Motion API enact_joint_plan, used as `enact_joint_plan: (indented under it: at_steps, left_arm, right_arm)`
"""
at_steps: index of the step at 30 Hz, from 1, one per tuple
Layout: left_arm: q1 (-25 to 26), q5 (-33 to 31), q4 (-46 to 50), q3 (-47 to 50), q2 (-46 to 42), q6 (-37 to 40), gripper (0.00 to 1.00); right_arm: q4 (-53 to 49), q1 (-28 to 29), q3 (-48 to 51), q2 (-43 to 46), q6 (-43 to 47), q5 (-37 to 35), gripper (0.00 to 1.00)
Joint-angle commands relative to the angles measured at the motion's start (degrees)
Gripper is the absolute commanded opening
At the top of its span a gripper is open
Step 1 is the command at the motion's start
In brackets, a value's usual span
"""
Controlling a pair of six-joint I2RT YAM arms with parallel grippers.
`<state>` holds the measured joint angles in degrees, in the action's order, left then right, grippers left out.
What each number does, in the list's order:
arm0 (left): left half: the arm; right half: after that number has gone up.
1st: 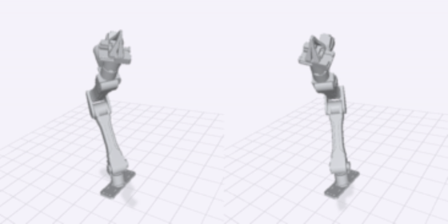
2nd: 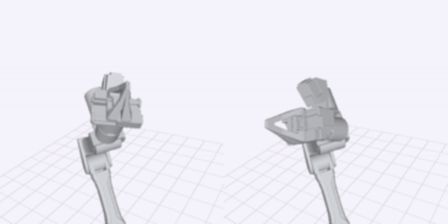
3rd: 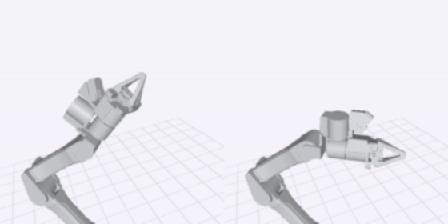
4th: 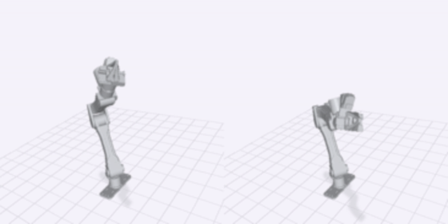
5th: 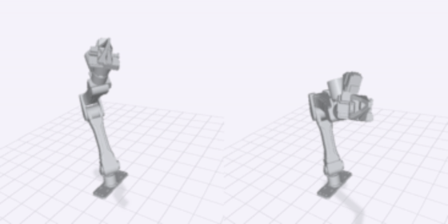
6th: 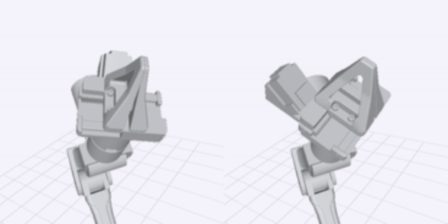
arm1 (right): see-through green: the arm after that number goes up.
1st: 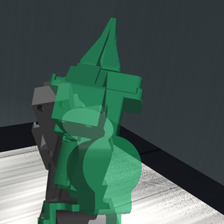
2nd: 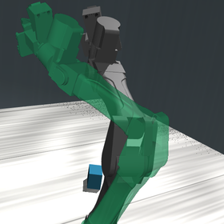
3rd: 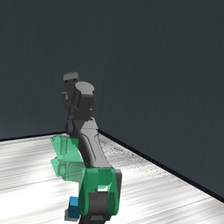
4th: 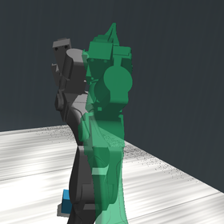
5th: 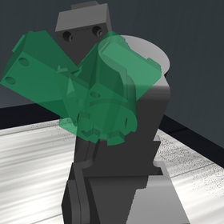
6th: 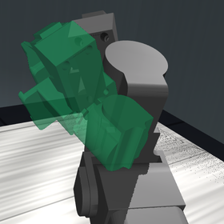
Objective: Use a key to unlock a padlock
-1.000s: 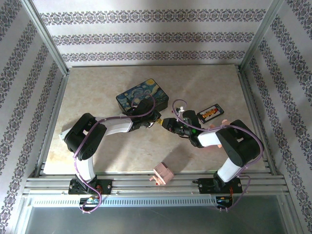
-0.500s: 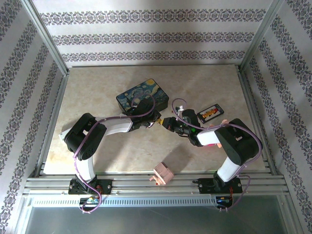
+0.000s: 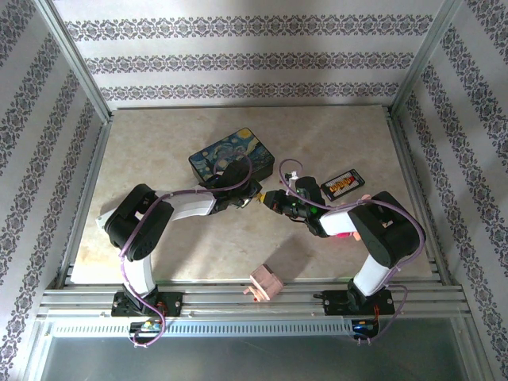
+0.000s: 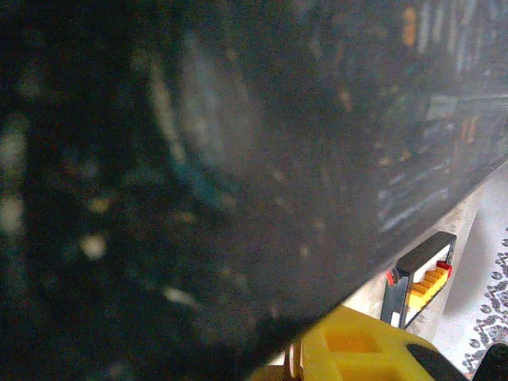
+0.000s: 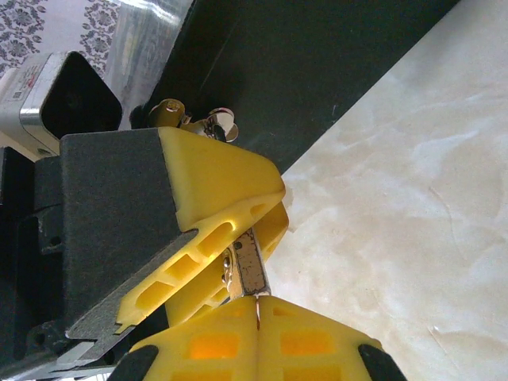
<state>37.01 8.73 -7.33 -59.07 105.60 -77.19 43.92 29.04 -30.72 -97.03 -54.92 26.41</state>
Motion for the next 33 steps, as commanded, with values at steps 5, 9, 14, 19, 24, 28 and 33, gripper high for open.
enact_joint_plan:
  at_steps: [5,9,14,19,24,28,33]
  left_arm:
    - [1.4,7.0,-1.7,1.2,-0.4,-2.8,0.23]
    - [1.4,6.8,-1.6,1.0,-0.7,-2.1,0.18]
    - [1.4,7.2,-1.7,0.8,-0.6,-2.1,0.12]
    - [1.4,7.1,-1.7,1.0,-0.8,-1.9,0.12]
    - [1.1,6.9,-1.8,1.4,-1.4,-1.8,0.12]
    - [1.0,6.6,-0.9,1.4,-1.9,-1.4,0.11]
    - [0.7,7.0,1.4,1.1,-2.7,-1.1,0.11]
  right_arm:
    - [4.0,0.6,-2.1,-0.8,-1.0,-1.1,0.00]
    - [4.2,0.7,-2.1,-1.0,-1.2,-1.3,0.00]
    - [4.3,0.8,-3.0,-1.4,-1.3,-1.3,0.00]
    - [2.9,0.8,-2.6,-0.7,-0.4,-2.4,0.11]
    - [-1.0,0.8,-1.0,2.2,2.2,-4.7,0.22]
    - [-7.5,1.2,-0.2,6.0,5.5,-7.5,0.23]
    - [-21.5,3.5,-2.1,12.4,13.2,-14.1,0.24]
